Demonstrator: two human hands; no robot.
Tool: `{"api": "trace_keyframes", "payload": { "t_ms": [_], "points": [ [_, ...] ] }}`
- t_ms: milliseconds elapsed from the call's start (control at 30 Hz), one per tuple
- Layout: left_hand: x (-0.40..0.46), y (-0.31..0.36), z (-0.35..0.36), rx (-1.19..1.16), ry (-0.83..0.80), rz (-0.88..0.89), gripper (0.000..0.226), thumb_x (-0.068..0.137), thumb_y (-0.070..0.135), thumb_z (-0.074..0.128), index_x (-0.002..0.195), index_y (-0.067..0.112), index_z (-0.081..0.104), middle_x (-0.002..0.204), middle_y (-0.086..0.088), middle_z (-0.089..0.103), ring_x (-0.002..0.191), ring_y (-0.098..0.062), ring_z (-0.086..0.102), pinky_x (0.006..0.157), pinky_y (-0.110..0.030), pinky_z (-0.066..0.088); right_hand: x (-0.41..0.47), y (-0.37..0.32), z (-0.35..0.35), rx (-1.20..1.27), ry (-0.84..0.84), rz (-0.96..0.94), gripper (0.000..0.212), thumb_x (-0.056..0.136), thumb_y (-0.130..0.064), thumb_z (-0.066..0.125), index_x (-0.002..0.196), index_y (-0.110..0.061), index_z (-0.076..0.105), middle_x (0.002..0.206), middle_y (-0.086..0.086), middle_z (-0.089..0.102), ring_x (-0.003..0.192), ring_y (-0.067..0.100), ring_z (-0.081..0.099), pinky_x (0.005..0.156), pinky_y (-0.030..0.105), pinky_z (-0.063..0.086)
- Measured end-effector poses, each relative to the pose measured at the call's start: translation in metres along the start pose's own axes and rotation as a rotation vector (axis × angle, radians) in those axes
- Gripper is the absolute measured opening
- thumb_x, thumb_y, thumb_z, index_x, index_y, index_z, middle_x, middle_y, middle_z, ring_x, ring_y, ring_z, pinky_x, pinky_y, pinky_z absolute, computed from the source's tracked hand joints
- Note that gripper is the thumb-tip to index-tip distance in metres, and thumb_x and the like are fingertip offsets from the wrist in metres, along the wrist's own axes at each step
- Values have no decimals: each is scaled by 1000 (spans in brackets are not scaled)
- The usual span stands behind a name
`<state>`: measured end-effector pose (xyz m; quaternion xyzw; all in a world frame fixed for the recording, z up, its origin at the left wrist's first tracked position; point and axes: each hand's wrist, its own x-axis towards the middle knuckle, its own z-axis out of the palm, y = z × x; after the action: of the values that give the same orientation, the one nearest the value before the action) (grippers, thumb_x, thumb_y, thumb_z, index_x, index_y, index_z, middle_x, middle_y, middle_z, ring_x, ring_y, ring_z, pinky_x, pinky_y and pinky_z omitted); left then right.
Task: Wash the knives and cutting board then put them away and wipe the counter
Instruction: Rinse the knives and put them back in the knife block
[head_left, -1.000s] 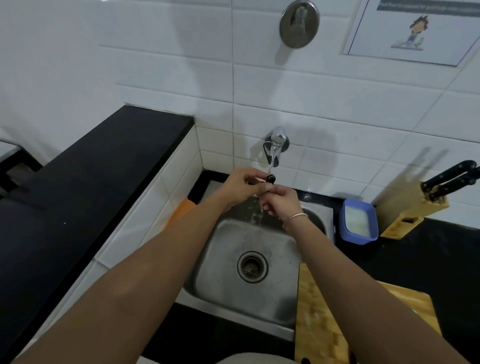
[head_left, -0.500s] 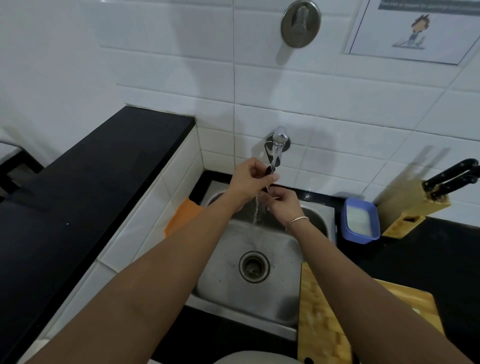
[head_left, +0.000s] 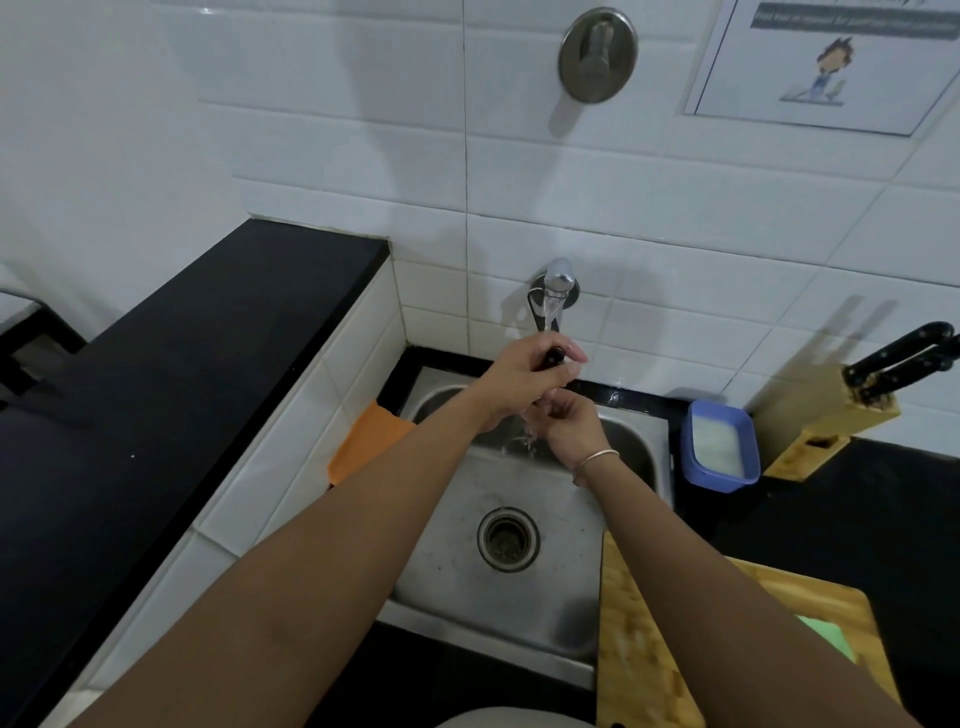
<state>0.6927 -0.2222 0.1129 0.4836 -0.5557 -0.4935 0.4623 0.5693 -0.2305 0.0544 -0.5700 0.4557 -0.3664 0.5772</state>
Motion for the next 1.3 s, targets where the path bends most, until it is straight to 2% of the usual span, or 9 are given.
{"api": "trace_keyframes", "payload": {
  "t_ms": [100, 200, 367, 633, 767, 967, 1100, 1200, 1300],
  "points": [
    [-3, 8, -1, -9, -8, -44, 15, 99, 10, 62, 84, 13, 62, 67, -7, 51, 60, -16, 48, 61, -27, 46, 1, 0, -1, -16, 7, -6, 26, 89, -9, 74, 77, 7, 57, 70, 10, 53, 69, 22, 47, 69, 33, 47],
    [0, 6, -2, -39, 136, -40, 21, 97, 10, 60, 76, 12, 59, 68, -4, 54, 65, -17, 50, 68, -30, 46, 3, -2, -1, -21, 14, -17, 29, 89, -11, 75, 68, -12, 55, 63, 1, 47, 62, 13, 42, 69, 30, 45],
    [9, -3, -6, 289, 512, -9, 22, 90, 29, 76, 76, 21, 60, 68, 7, 61, 65, -14, 59, 66, -30, 49, 9, -7, 4, -6, 15, -59, 38, 88, -10, 76, 72, 12, 50, 69, 11, 46, 67, 19, 43, 70, 28, 49],
    [10, 9, -8, 233, 742, -53, 31, 74, 35, 90, 77, 13, 68, 65, 8, 66, 59, -6, 61, 63, -25, 50, 1, -9, 8, -47, 152, -130, 52, 91, -29, 74, 69, 14, 54, 57, 16, 54, 52, 16, 46, 58, 23, 49],
    [11, 17, -8, 259, 788, -49, 31, 77, 35, 88, 69, 19, 61, 62, 9, 62, 57, -7, 57, 60, -26, 47, 0, -15, 7, -118, 175, -143, 54, 92, -34, 72, 66, 9, 54, 51, 6, 51, 45, 9, 41, 49, 17, 40],
    [9, 19, -11, 274, 831, -44, 34, 81, 39, 84, 69, 18, 61, 60, 12, 59, 55, -4, 54, 58, -23, 43, -1, -11, 1, -159, -2, -144, 14, 92, -7, 70, 80, -5, 63, 53, -12, 49, 53, 5, 48, 59, 22, 50],
    [7, 13, -9, 266, 845, -62, 34, 83, 39, 83, 71, 15, 62, 60, 11, 60, 56, -6, 56, 62, -30, 50, -6, -3, -1, -161, 1, -108, 32, 95, -15, 68, 68, -4, 55, 55, 0, 55, 49, 4, 51, 55, 19, 49],
    [9, 10, -9, 268, 846, -77, 34, 82, 40, 84, 71, 16, 62, 62, 9, 62, 60, -11, 60, 66, -35, 54, -10, 8, -2, -226, 6, -111, 49, 97, -36, 65, 70, 2, 51, 56, 3, 59, 51, 11, 54, 61, 31, 52],
    [9, 10, -10, 247, 847, -87, 34, 82, 40, 84, 72, 15, 63, 66, 5, 65, 65, -16, 65, 67, -35, 56, -7, 15, -5, -243, 1, -86, 33, 96, -31, 67, 70, -14, 56, 59, -6, 60, 55, 7, 55, 61, 25, 49]
  ]
}}
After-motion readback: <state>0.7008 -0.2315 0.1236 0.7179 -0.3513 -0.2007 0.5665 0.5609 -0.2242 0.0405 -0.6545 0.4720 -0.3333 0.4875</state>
